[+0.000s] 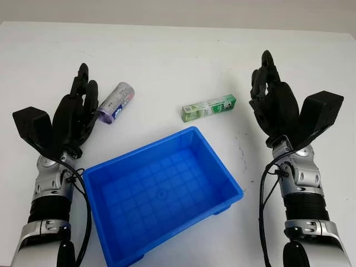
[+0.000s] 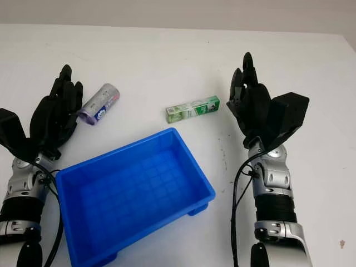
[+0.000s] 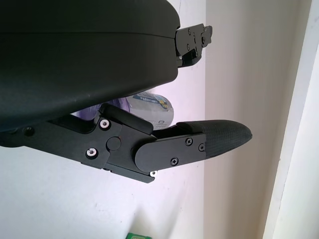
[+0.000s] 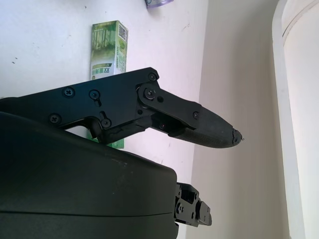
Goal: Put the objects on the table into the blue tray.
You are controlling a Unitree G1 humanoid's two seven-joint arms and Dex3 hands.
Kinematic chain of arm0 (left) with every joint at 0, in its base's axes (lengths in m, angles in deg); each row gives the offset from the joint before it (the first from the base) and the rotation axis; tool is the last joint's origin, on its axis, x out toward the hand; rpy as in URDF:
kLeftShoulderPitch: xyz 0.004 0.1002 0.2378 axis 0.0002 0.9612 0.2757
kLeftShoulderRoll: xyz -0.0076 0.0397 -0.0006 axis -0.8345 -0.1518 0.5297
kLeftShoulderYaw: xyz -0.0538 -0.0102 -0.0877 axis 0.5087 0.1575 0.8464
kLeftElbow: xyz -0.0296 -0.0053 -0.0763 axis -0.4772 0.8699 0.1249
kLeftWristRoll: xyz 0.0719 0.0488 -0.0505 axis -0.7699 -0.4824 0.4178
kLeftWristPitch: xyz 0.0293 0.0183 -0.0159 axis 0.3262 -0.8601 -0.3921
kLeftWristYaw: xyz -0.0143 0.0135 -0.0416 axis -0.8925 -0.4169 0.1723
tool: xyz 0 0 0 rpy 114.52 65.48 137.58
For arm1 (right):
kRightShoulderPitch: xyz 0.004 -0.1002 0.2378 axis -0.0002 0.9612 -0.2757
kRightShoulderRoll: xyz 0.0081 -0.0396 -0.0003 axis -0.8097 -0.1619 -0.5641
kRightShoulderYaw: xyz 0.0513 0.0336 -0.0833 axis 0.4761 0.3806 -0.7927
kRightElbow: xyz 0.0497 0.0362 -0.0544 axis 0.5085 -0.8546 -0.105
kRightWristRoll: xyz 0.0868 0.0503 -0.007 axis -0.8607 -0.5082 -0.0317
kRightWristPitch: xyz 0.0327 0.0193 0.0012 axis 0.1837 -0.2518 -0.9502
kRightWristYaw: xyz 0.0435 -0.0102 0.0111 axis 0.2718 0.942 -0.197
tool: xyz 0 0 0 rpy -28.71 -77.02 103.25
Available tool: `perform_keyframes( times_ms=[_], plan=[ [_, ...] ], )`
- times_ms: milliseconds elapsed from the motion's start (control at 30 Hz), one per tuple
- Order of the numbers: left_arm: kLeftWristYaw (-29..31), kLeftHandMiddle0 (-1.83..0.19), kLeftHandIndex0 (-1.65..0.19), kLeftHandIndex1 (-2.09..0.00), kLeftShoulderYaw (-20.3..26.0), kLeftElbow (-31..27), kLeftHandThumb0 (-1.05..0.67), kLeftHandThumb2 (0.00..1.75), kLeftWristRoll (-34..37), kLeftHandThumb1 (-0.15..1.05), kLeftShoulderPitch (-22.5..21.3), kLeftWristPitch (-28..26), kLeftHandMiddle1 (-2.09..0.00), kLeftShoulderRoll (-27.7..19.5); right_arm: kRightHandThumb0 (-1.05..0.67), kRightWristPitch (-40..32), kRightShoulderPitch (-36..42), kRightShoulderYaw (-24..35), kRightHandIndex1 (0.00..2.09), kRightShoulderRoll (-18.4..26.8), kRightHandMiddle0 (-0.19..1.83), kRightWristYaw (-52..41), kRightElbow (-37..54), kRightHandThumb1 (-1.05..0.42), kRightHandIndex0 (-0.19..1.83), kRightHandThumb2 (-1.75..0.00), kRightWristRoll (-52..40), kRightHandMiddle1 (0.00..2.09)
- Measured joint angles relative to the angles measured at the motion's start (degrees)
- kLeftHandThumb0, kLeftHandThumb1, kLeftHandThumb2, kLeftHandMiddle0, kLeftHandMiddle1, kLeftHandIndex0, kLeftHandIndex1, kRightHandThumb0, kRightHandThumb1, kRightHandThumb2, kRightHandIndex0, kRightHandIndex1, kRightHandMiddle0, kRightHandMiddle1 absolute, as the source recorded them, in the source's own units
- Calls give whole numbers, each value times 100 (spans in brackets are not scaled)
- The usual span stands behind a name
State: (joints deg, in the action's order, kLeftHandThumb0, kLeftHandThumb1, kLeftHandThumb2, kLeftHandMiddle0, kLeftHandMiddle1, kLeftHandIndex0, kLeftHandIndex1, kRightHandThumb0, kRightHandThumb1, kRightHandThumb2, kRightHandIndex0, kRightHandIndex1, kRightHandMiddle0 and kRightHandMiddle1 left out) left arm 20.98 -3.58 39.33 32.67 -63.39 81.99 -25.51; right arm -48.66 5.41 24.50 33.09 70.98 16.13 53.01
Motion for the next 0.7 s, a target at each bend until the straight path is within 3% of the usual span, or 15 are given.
perform_keyframes(
  times_ms=[300, 400, 467, 533, 633, 667, 700],
  plan=[
    [-101, 19, 19, 0, -12, -93, -77, 59, -51, 105, 68, -103, 0, -29, -64, -24, -96, -192, 0, -22, -19, -55, -273, -105, -19, -79, 115, 0],
    [-92, 19, 19, 0, -5, -93, -76, 60, -39, 105, 67, -108, 0, -48, -62, 88, -157, -227, 0, -28, -19, -56, -360, -105, -19, -62, 199, 0],
    [-78, 19, 19, 0, 14, -93, -76, 60, -15, 105, 70, -108, 0, -71, -65, 391, -200, -260, 3, 7, -15, 74, -371, -105, -14, -31, 473, 3],
    [-75, 19, 19, 0, 18, -96, -76, 60, -11, 105, 76, -108, 0, -84, -67, 546, -302, -302, 7, 82, -8, 362, -367, -102, -7, -17, 810, 6],
    [-78, 19, 19, 0, 17, -106, -76, 61, -11, 105, 109, -95, 0, -83, -49, 973, -512, -349, 11, 329, 1, 326, -433, -93, 3, -6, 1088, 11],
    [-80, 19, 19, 0, 15, -111, -76, 61, -11, 105, 120, -91, 0, -82, -46, 1146, -658, -414, 14, 487, 3, 224, -504, -89, 8, -5, 1227, 20],
    [-86, 19, 19, 0, 12, -134, -76, 61, -12, 105, 134, -90, 0, -77, -45, 1319, -823, -499, 17, 666, -6, 149, -588, -87, 11, -5, 1421, 44]
  ],
)
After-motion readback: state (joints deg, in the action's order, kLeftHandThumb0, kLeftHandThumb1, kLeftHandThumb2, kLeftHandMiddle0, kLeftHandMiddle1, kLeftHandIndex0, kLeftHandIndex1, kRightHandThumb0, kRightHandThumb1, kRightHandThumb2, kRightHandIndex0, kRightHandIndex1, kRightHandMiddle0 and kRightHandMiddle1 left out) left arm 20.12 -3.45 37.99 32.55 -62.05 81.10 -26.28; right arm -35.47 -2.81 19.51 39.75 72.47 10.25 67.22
